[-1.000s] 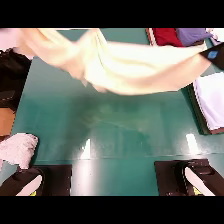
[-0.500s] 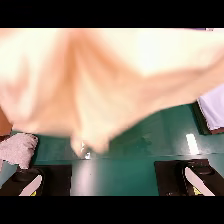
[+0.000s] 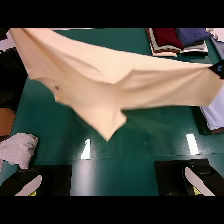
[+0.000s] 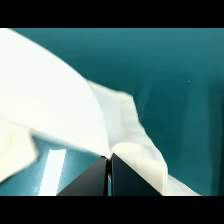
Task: Fold the shirts.
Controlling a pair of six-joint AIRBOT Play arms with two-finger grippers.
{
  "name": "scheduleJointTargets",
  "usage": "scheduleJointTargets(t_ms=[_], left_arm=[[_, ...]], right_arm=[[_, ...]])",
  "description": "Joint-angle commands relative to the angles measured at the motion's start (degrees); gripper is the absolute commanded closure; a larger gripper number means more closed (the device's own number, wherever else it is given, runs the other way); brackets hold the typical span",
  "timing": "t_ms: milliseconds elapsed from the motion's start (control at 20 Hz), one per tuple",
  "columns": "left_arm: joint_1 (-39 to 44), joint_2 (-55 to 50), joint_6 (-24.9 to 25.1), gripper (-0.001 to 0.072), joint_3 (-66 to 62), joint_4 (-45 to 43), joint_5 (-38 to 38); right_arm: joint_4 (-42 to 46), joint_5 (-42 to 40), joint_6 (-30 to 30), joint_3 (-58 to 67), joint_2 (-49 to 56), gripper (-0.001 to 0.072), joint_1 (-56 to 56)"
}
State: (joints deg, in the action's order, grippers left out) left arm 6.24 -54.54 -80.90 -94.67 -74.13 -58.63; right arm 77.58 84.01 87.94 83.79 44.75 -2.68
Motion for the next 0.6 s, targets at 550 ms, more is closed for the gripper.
scheduleJointTargets(t_ms=[550], left_arm=[[0.0,1.2,1.6,0.0680,-27.6,2.6,-2.0]], right_arm=[[0.0,8.0,5.2,-1.1,-7.2,0.0696,0.0]])
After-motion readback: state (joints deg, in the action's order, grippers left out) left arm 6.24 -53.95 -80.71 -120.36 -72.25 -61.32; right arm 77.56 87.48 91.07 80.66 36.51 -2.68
